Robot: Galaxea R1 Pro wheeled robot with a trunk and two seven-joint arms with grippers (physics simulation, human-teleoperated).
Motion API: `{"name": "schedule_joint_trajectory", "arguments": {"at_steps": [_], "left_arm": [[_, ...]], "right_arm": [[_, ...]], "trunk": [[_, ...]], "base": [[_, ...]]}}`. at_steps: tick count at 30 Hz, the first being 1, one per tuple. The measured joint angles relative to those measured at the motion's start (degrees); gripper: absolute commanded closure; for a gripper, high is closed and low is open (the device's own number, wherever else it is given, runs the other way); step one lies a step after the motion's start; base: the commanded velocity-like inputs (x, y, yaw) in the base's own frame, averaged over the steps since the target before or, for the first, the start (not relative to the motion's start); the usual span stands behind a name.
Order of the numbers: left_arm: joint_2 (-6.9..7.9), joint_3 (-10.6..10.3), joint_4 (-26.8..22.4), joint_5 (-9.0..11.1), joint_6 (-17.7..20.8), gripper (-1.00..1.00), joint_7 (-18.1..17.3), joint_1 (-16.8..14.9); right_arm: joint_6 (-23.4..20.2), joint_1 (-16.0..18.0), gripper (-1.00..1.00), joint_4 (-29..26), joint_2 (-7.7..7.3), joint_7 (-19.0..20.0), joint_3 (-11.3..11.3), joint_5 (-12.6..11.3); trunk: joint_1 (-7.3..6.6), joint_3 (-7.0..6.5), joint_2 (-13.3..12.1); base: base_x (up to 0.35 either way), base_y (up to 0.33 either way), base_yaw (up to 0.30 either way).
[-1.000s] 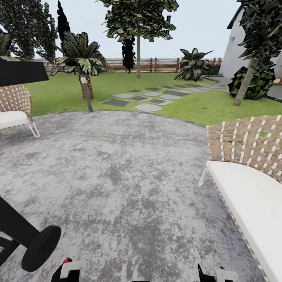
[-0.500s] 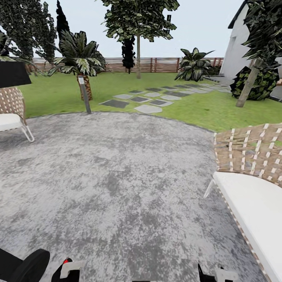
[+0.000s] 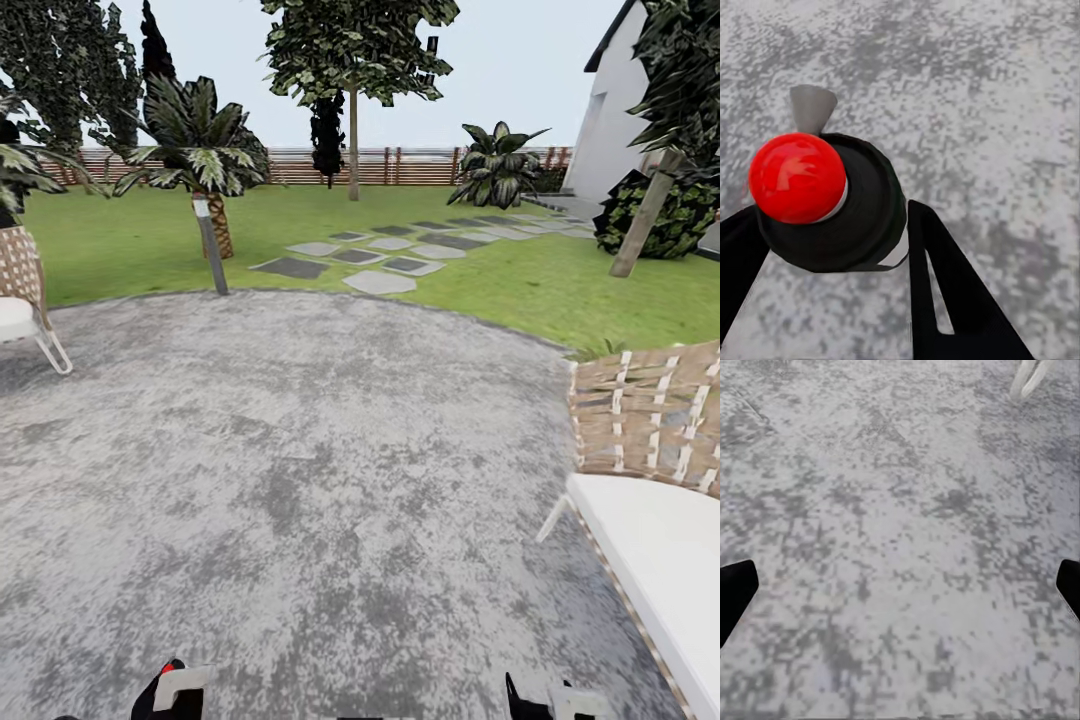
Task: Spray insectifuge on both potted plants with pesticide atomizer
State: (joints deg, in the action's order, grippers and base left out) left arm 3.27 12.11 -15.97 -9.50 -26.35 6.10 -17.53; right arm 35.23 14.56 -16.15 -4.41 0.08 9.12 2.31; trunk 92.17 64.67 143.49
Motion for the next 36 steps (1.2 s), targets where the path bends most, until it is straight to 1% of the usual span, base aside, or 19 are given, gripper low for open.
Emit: {"name": "schedule_joint_trajectory", "arguments": {"at_steps": [6, 24, 36], "left_arm": [[0.0, 0.0, 0.0, 0.0, 0.0, 1.0, 0.0, 0.0], [0.0, 0.0, 0.0, 0.0, 0.0, 1.0, 0.0, 0.0], [0.0, 0.0, 0.0, 0.0, 0.0, 1.0, 0.0, 0.1]], "right_arm": [[0.0, 0.0, -1.0, 0.0, 0.0, -0.1, 0.1, 0.0], [-0.1, 0.0, -1.0, -0.2, 0.0, -0.1, 0.1, -0.1], [-0.1, 0.0, -1.0, -0.1, 0.0, 0.1, 0.0, 0.0]], "trunk": [[0.0, -0.08, 0.0], [0.0, -1.45, 0.0], [0.0, -1.55, 0.0]], "base": [[0.337, 0.0, 0.0], [0.337, 0.0, 0.0], [0.337, 0.0, 0.0]]}}
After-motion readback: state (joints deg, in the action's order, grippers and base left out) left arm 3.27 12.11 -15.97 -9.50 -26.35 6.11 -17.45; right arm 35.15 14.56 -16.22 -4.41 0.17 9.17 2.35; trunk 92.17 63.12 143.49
